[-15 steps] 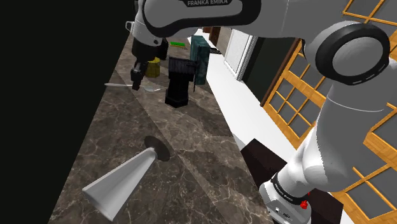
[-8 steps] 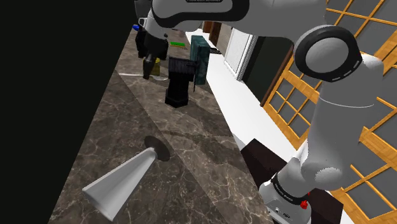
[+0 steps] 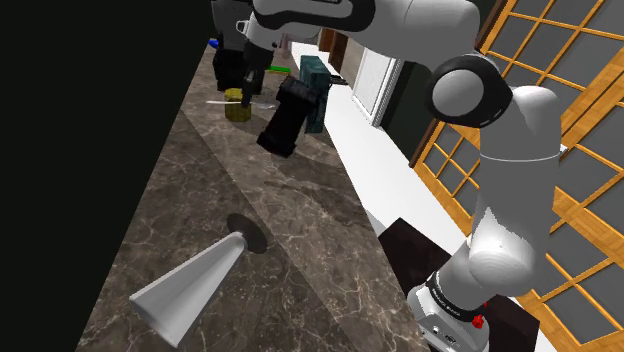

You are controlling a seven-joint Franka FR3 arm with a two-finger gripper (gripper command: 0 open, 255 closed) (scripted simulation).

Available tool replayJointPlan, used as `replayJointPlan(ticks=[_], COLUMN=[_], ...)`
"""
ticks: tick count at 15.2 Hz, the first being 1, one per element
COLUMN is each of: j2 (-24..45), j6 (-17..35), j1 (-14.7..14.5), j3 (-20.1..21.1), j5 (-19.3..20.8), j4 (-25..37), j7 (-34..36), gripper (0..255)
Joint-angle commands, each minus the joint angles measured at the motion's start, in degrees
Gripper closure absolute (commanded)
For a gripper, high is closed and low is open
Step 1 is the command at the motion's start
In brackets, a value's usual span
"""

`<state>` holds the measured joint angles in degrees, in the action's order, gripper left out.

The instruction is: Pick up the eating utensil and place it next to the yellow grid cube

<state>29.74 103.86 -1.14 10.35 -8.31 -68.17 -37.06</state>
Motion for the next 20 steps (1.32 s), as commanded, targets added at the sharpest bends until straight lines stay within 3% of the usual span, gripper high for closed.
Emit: replayJointPlan(ticks=[1, 4, 5, 11, 20], j2=[3.6, 10.8, 15.5, 12.4, 11.2], j6=[-2.6, -8.1, -11.7, -4.9, 2.7], j1=[1.3, 2.7, 3.0, 3.6, 4.0], j3=[-0.6, -1.2, -1.4, -1.4, -1.4], j5=[0.1, 0.6, 0.9, 0.5, 0.1], j4=[5.7, 17.9, 26.0, 15.9, 7.0], j7=[-1.8, -3.6, -4.1, -5.3, -6.7], gripper=[255, 255, 255, 255, 255])
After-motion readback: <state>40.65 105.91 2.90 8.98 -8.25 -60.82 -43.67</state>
